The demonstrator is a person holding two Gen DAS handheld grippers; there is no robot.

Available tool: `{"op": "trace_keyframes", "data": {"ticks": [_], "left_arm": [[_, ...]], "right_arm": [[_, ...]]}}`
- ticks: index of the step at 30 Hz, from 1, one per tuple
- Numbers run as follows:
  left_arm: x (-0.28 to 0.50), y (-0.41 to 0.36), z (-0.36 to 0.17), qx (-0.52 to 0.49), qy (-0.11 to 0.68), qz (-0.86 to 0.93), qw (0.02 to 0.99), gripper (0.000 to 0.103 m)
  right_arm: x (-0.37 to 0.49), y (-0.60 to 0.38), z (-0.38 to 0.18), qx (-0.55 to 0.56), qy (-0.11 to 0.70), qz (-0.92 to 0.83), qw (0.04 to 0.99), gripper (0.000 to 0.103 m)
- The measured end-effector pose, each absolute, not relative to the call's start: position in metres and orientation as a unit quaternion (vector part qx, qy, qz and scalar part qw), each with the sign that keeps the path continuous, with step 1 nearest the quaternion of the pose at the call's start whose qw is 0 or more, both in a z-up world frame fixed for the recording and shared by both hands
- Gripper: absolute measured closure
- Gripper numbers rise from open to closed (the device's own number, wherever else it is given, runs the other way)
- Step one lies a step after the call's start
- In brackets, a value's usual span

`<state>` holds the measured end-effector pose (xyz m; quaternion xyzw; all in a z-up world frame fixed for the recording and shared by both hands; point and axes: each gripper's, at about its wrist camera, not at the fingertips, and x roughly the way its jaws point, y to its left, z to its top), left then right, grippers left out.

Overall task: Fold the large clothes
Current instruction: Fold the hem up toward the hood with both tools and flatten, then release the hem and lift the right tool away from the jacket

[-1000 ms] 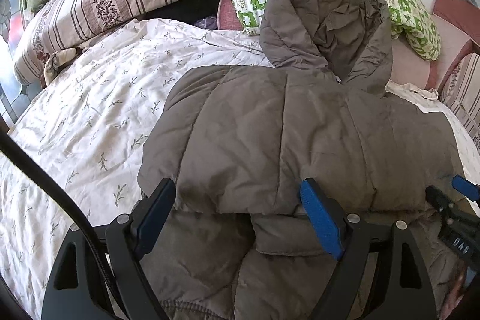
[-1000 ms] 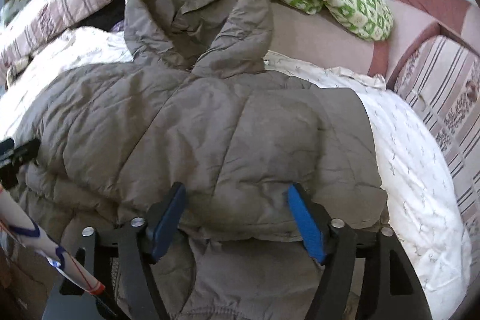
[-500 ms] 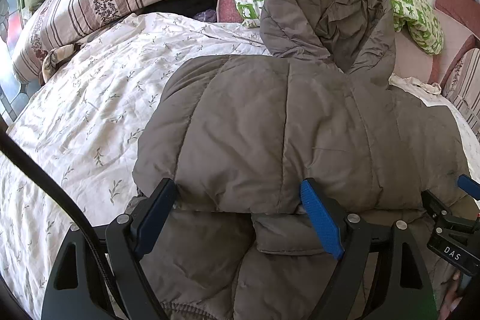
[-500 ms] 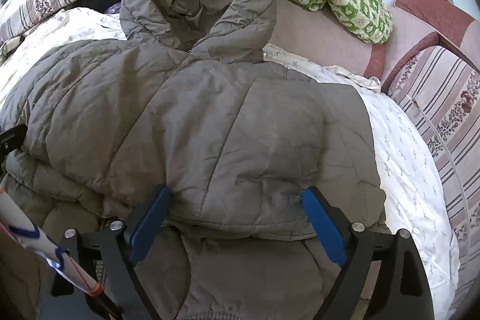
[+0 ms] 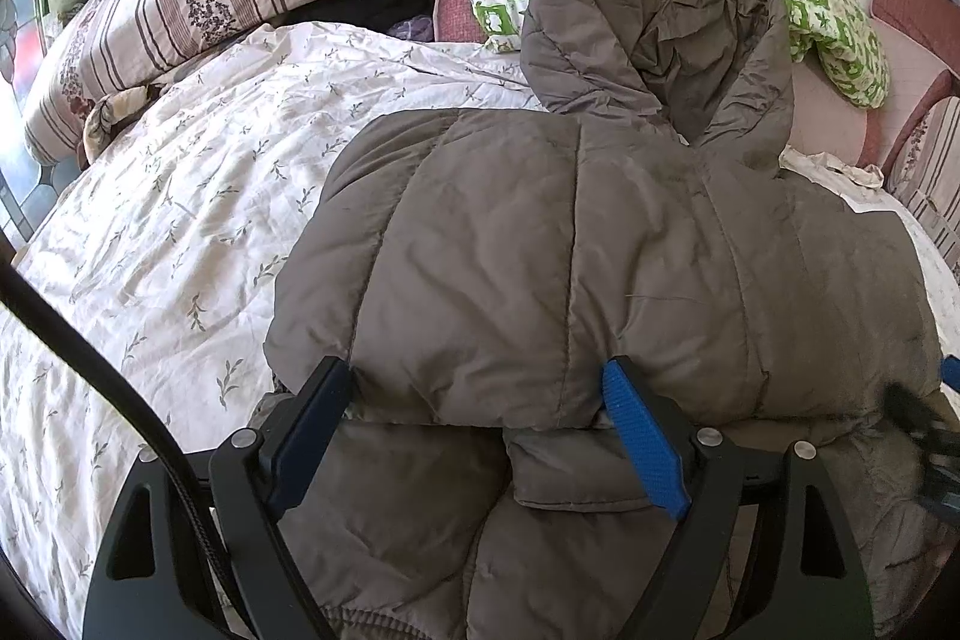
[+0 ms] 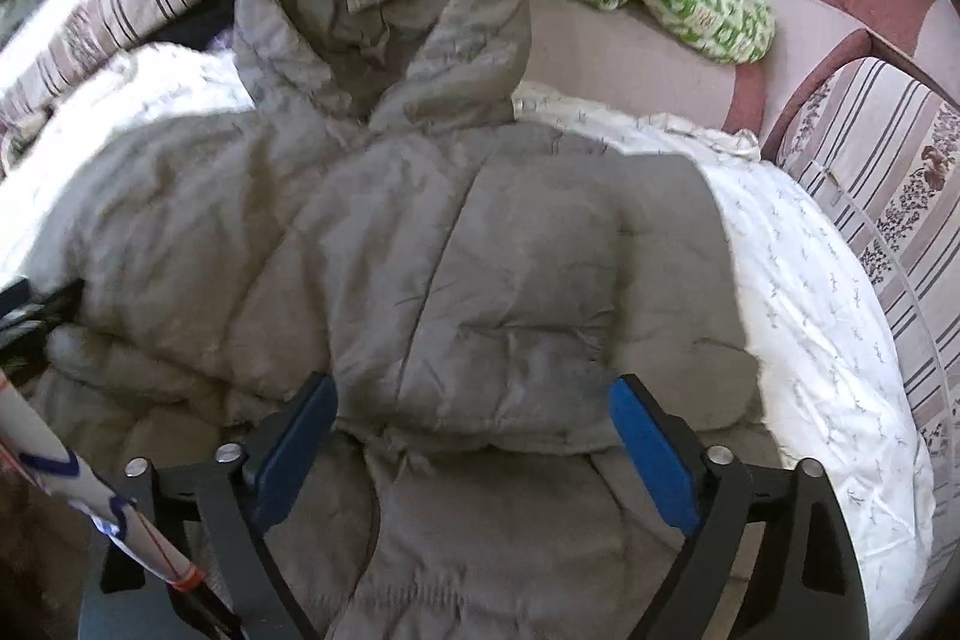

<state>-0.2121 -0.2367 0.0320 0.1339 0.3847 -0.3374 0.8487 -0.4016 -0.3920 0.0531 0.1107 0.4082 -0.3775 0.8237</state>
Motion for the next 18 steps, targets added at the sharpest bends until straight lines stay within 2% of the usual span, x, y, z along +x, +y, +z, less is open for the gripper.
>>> {"op": "trace_keyframes", "data": {"ticks": [10,18], "left_arm": [[-0.21,-0.231,0.044,0.118,0.397,-0.35,0.84,0.017],[-0.225,-0.205,0.078,0.059,0.385,-0.392,0.833,0.017]], "right_arm": [[-0.482,-0.35,0.168,0.248,0.33,-0.314,0.855,0.011],[-0.497,-0.286,0.285,0.229,0.248,-0.276,0.9,0.01]]}}
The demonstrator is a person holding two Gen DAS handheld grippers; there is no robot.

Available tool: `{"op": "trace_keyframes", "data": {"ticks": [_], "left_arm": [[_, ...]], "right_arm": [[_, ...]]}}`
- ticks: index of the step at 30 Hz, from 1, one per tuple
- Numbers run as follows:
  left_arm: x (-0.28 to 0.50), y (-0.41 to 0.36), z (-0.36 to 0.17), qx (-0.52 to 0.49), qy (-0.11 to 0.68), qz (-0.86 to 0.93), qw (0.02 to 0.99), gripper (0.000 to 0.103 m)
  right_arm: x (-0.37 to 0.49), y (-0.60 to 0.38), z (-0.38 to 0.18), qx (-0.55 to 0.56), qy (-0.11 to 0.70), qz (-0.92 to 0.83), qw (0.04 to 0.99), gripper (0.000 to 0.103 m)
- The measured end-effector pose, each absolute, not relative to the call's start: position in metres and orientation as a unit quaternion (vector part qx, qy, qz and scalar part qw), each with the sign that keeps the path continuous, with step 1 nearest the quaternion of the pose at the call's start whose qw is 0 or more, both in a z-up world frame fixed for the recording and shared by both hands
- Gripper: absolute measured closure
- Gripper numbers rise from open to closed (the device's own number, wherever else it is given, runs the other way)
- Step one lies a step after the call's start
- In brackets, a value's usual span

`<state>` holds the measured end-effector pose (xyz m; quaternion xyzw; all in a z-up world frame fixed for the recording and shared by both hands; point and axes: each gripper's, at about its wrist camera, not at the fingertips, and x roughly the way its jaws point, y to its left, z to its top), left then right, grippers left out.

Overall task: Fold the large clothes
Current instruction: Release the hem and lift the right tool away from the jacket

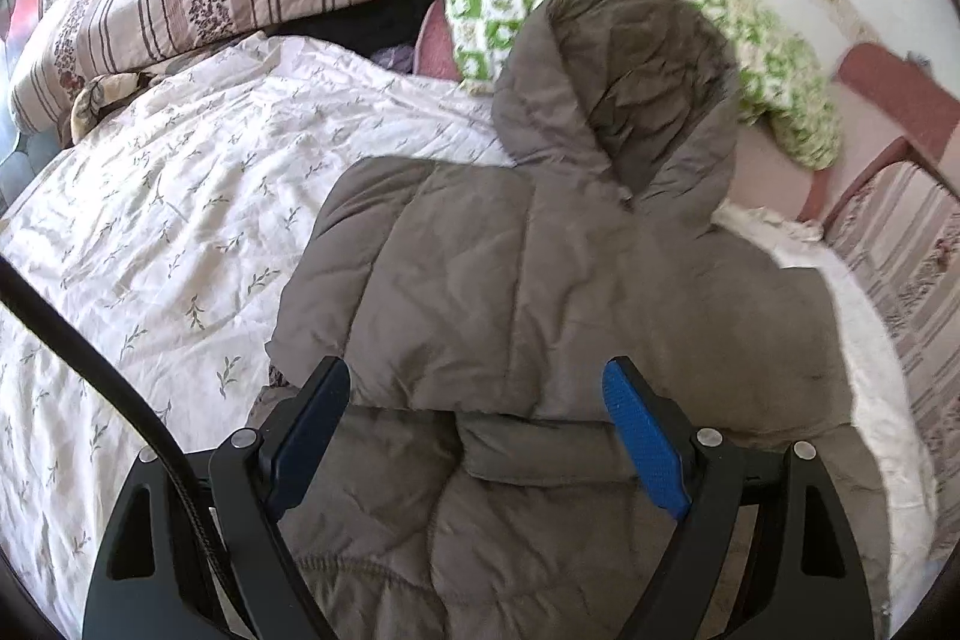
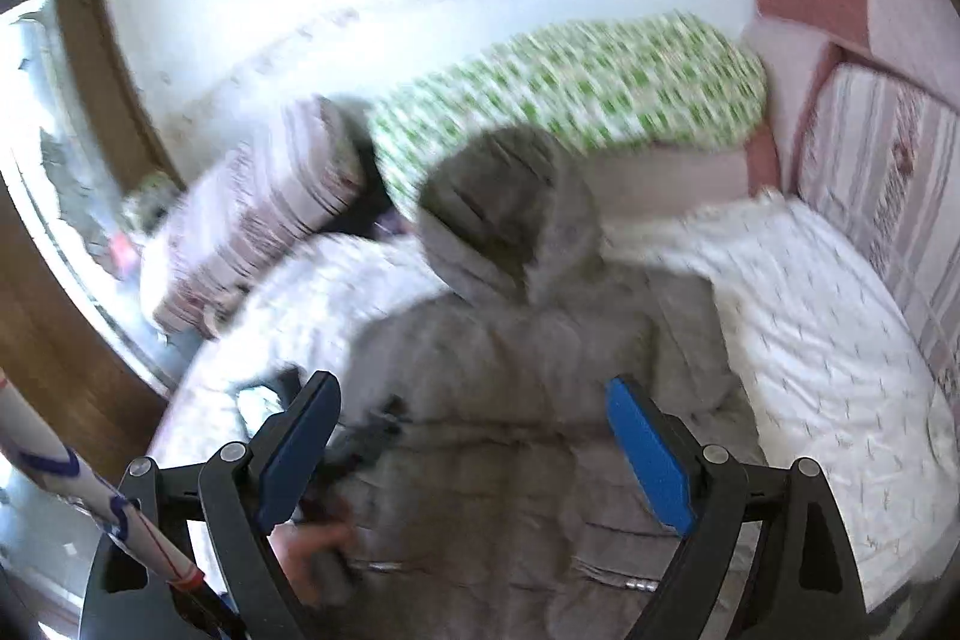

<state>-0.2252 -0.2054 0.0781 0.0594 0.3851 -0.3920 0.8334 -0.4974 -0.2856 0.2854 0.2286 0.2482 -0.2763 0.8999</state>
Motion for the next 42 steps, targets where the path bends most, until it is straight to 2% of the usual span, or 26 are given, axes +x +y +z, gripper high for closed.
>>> {"op": "trace_keyframes", "data": {"ticks": [6,15,19,28,42], "left_arm": [[-0.229,-0.198,0.079,0.068,0.379,-0.395,0.834,0.018],[-0.216,-0.21,0.072,0.059,0.4,-0.392,0.826,0.017],[-0.215,-0.219,0.067,0.066,0.404,-0.395,0.822,0.017],[-0.198,-0.224,0.056,0.057,0.415,-0.385,0.822,0.017],[-0.194,-0.233,0.05,0.074,0.406,-0.395,0.821,0.017]], "right_arm": [[-0.472,-0.262,0.32,0.185,0.24,-0.269,0.914,0.01],[-0.419,-0.314,0.296,0.173,0.292,-0.294,0.893,0.01],[-0.384,-0.365,0.287,0.214,0.312,-0.299,0.876,0.01],[-0.285,-0.494,0.284,0.357,0.297,-0.296,0.835,0.009],[-0.178,-0.634,0.22,0.478,0.257,-0.358,0.76,0.01]]}}
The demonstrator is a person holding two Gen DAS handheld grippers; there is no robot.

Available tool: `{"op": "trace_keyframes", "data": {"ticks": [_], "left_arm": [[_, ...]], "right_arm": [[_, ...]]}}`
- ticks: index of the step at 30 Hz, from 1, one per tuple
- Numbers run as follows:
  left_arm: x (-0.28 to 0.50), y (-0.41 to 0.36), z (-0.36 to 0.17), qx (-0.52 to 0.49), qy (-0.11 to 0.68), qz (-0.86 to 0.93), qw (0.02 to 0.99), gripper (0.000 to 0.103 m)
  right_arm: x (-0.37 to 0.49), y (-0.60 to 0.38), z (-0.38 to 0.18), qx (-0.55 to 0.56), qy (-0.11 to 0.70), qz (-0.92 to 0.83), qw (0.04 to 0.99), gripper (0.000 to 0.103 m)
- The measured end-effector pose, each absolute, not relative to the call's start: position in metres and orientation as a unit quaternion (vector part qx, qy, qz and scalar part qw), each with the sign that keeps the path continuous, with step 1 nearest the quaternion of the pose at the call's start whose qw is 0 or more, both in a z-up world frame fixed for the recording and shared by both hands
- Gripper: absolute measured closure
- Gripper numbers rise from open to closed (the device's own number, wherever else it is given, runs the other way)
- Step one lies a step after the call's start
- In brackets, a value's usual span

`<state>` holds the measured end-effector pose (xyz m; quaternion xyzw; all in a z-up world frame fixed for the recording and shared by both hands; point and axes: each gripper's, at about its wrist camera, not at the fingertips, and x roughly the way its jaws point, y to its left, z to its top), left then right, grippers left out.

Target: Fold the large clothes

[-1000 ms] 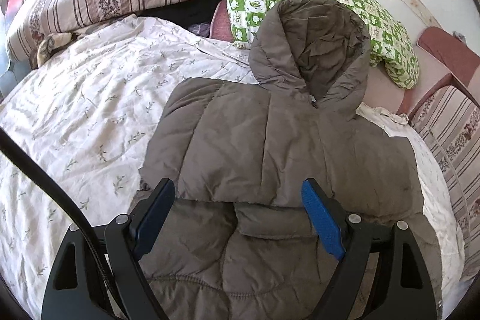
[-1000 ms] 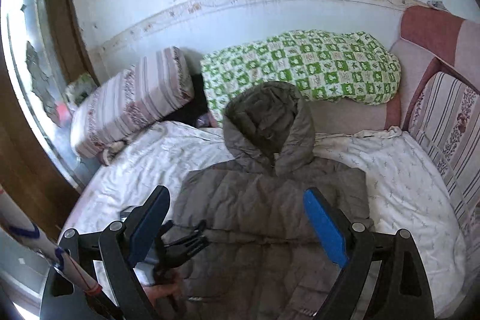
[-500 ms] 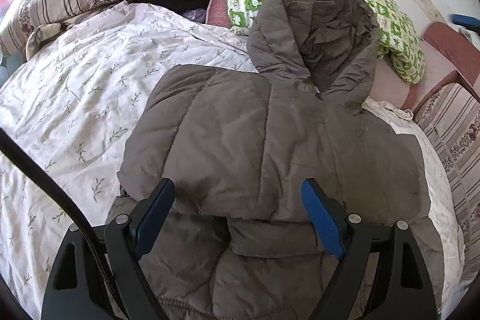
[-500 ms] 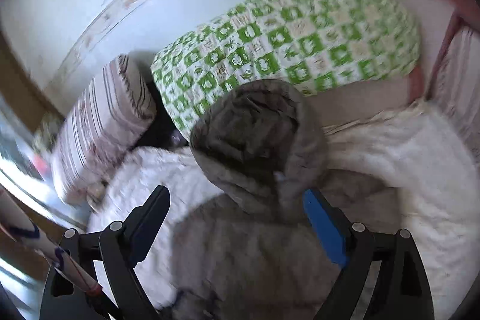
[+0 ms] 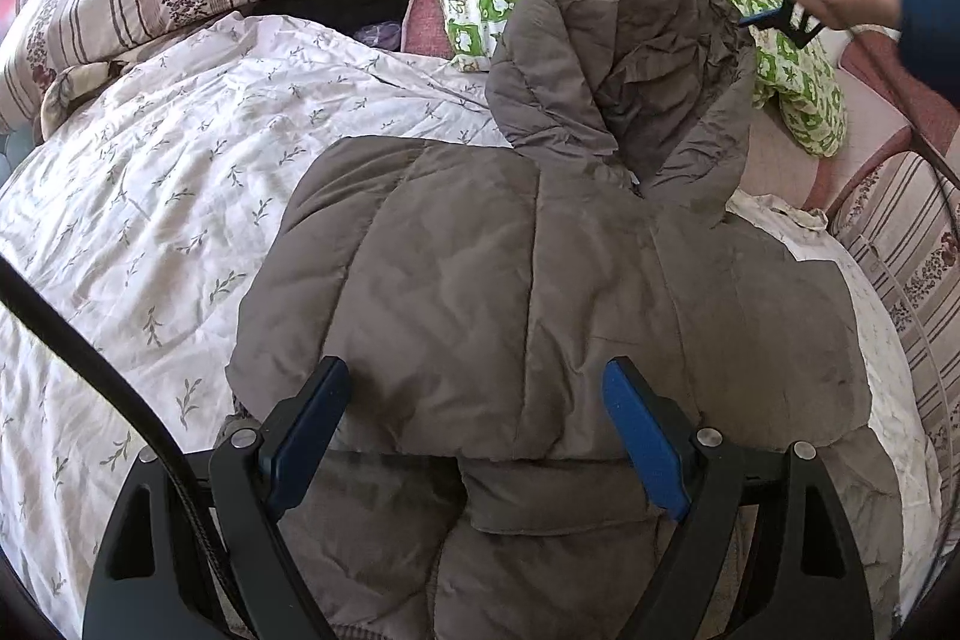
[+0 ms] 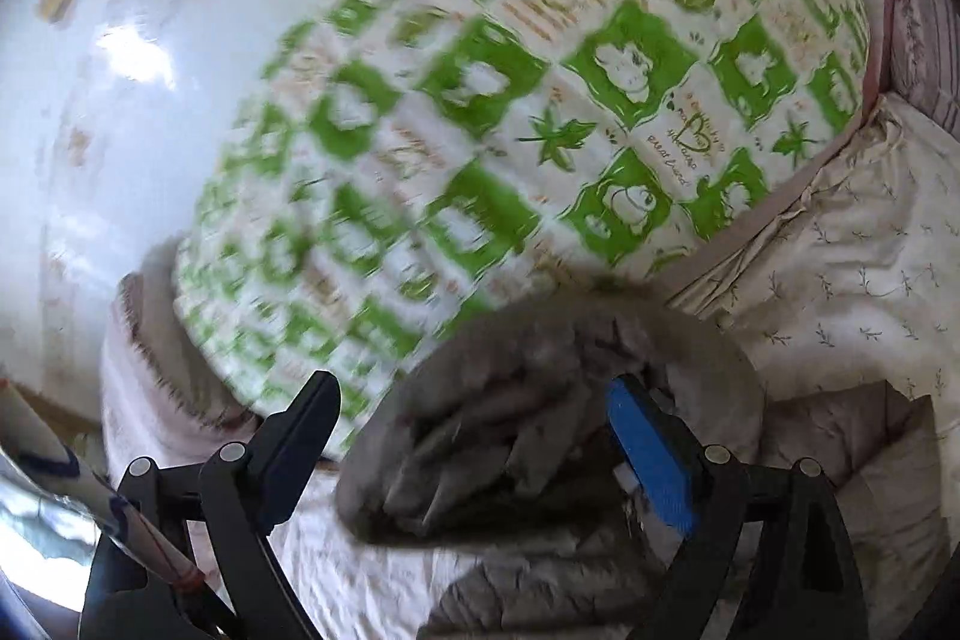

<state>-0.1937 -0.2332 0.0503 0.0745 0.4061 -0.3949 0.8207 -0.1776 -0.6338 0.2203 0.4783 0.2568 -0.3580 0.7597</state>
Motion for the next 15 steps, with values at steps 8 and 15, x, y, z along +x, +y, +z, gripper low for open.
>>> {"op": "trace_keyframes", "data": {"ticks": [8,15], "left_arm": [[-0.191,-0.234,0.049,0.075,0.408,-0.394,0.82,0.017],[-0.192,-0.228,0.055,0.069,0.4,-0.388,0.827,0.017]], "right_arm": [[-0.196,-0.622,0.201,0.477,0.23,-0.337,0.779,0.086],[-0.251,-0.566,0.223,0.456,0.215,-0.304,0.809,0.088]]}}
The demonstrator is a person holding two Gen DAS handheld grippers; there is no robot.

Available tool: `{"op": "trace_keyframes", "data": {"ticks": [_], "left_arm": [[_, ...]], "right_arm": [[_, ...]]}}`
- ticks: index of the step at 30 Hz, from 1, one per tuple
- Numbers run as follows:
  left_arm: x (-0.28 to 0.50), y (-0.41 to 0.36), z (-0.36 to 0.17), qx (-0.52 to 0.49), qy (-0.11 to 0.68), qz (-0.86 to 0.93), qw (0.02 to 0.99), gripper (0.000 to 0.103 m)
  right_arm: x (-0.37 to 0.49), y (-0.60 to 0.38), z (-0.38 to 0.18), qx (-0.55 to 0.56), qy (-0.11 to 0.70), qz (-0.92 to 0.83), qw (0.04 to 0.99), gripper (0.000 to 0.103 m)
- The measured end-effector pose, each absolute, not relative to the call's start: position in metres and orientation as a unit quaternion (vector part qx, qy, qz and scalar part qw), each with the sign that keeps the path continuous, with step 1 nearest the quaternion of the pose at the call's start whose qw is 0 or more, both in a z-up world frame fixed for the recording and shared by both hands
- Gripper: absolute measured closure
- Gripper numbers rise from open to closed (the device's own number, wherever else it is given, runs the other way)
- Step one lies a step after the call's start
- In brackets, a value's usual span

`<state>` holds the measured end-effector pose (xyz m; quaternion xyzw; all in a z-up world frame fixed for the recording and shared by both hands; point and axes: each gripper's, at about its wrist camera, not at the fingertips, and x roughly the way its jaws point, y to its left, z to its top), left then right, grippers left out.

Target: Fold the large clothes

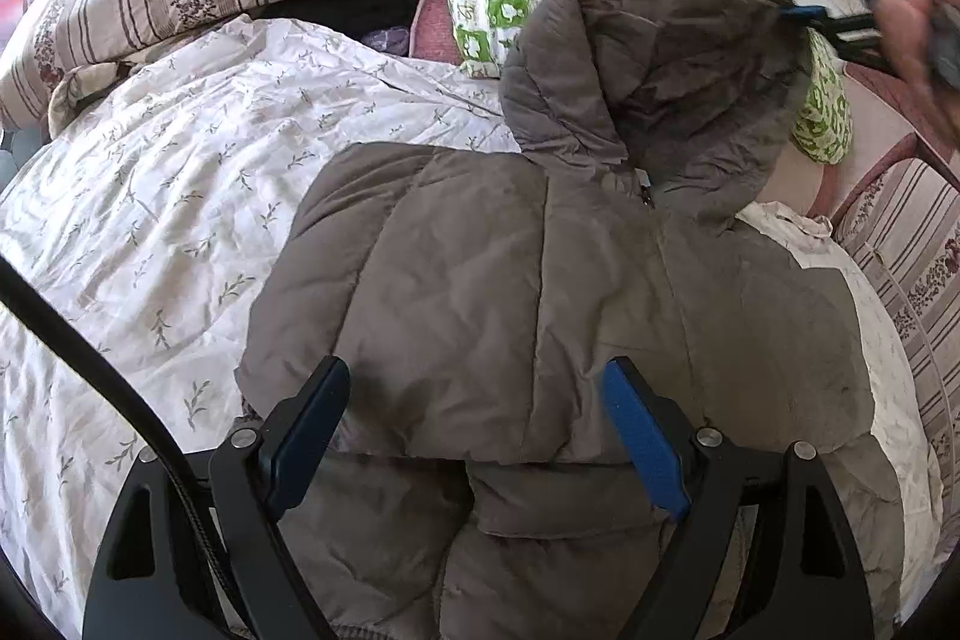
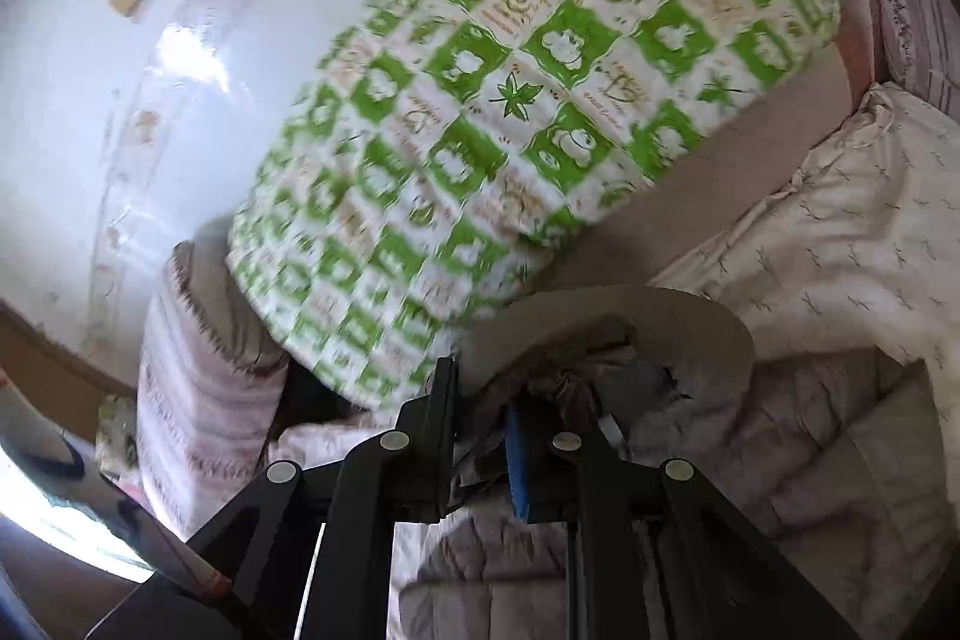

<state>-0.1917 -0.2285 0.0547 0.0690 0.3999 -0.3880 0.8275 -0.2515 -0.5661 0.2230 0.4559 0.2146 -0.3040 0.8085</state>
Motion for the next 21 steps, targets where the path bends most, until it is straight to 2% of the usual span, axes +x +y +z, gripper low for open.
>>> {"op": "trace_keyframes", "data": {"ticks": [7,12,17,21], "left_arm": [[-0.19,-0.222,0.06,0.063,0.393,-0.385,0.833,0.017],[-0.185,-0.215,0.064,0.047,0.389,-0.373,0.841,0.017],[-0.18,-0.21,0.063,0.035,0.393,-0.359,0.846,0.018],[-0.18,-0.212,0.059,0.038,0.399,-0.358,0.844,0.017]], "right_arm": [[-0.32,-0.5,0.241,0.435,0.192,-0.261,0.84,0.09],[-0.372,-0.443,0.231,0.4,0.191,-0.258,0.859,0.095],[-0.406,-0.41,0.185,0.379,0.211,-0.273,0.859,0.095],[-0.402,-0.429,0.15,0.447,0.23,-0.239,0.831,0.093]]}}
